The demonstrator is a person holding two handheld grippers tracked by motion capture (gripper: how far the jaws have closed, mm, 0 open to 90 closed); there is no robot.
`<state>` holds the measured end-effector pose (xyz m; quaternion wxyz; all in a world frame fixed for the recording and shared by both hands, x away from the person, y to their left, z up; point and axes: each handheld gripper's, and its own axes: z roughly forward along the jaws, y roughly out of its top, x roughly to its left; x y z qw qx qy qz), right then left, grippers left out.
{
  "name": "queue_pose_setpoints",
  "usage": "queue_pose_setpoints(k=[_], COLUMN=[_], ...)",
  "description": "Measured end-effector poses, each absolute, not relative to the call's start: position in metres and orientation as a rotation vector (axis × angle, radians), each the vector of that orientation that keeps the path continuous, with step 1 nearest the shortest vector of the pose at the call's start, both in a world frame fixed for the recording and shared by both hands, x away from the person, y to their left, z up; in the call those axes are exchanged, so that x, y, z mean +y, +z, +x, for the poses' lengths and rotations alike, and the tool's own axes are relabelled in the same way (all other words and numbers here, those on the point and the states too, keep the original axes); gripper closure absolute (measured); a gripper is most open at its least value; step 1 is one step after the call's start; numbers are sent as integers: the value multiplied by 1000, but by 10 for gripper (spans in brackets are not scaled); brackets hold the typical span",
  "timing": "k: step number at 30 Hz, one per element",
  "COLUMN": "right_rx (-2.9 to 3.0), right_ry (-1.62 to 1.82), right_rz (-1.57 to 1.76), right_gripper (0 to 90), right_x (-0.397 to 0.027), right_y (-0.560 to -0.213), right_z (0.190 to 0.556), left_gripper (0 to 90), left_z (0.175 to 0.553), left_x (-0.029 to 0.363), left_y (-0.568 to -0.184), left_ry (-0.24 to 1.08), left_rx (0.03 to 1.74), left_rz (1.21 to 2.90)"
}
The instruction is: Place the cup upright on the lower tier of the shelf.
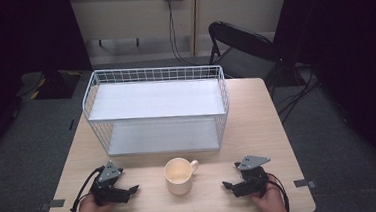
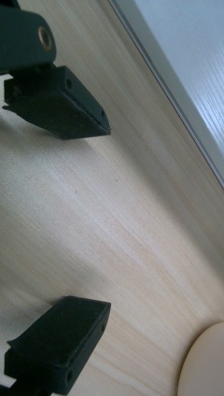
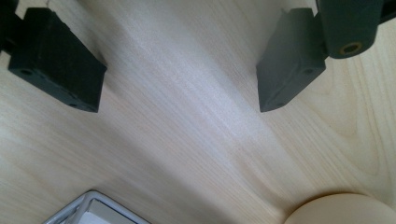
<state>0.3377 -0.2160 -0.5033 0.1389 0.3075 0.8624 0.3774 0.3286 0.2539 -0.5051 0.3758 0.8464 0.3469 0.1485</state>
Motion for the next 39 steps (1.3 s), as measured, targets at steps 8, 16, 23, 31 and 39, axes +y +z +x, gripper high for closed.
queue_pose_setpoints(k=[8, 16, 23, 31, 39], right_rx=[2493, 2474, 2506, 2516, 2494], right_ry=[1090, 1071, 1112, 1145, 1224], right_rz=[889, 946, 899, 846, 810], right_gripper=[146, 156, 218, 230, 288], right_x=[-216, -210, -198, -190, -175], right_y=[-503, -502, -493, -483, -473], right_z=[338, 337, 335, 336, 338], left_gripper=[130, 130, 130, 130, 130], left_z=[329, 329, 328, 328, 327], left_x=[254, 254, 254, 254, 253], left_y=[-505, -505, -505, -505, -505], left_ry=[380, 380, 382, 385, 386], left_rx=[887, 887, 892, 901, 906], left_rz=[2166, 2166, 2164, 2160, 2157])
